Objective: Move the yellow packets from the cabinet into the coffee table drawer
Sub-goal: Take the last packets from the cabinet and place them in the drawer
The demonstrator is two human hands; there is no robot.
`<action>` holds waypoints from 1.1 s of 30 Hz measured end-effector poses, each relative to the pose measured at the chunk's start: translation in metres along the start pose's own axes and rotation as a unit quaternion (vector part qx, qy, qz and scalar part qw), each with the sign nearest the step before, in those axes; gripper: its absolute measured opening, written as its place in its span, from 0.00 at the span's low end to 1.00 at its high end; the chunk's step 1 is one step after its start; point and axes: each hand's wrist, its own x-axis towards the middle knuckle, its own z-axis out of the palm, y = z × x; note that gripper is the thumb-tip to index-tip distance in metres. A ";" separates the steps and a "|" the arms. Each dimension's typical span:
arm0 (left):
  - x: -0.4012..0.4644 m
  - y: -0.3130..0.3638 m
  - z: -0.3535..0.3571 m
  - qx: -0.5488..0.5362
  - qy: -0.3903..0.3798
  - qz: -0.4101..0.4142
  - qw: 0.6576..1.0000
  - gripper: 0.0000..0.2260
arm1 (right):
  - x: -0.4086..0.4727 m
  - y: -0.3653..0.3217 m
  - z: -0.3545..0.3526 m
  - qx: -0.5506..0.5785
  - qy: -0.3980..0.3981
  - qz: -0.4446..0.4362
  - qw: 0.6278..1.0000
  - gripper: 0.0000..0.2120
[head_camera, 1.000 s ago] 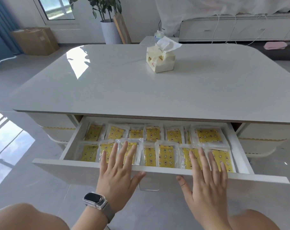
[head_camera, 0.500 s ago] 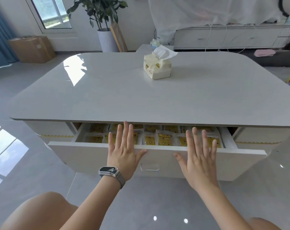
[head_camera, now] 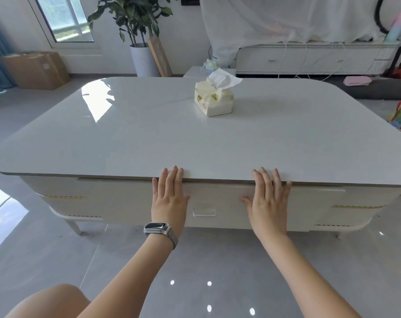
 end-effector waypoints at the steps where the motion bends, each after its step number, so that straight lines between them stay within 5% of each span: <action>1: 0.000 0.001 0.004 0.010 0.017 0.003 1.000 0.39 | 0.000 0.001 0.003 -0.006 0.020 -0.004 1.000 0.39; 14: 0.007 0.008 0.057 0.057 0.243 -0.030 0.968 0.24 | 0.003 -0.003 0.039 0.036 0.207 0.019 0.977 0.27; 22: 0.012 0.008 0.056 0.030 0.205 -0.035 0.978 0.23 | 0.013 -0.021 0.048 0.077 0.220 0.080 0.969 0.25; 25: 0.006 0.012 0.032 0.034 0.118 -0.047 0.991 0.26 | 0.009 -0.022 0.030 0.036 0.148 0.092 0.984 0.29; 28: 0.000 0.017 -0.009 0.010 -0.091 -0.061 0.994 0.41 | 0.012 -0.021 -0.007 -0.009 0.051 0.093 0.994 0.26; 30: 0.015 0.021 -0.048 0.027 -0.278 -0.076 0.957 0.49 | 0.022 -0.021 -0.037 -0.018 -0.069 0.083 0.994 0.27; 33: 0.073 0.029 -0.118 0.034 -0.512 -0.071 0.855 0.38 | 0.061 -0.026 -0.092 -0.027 -0.364 0.089 0.927 0.38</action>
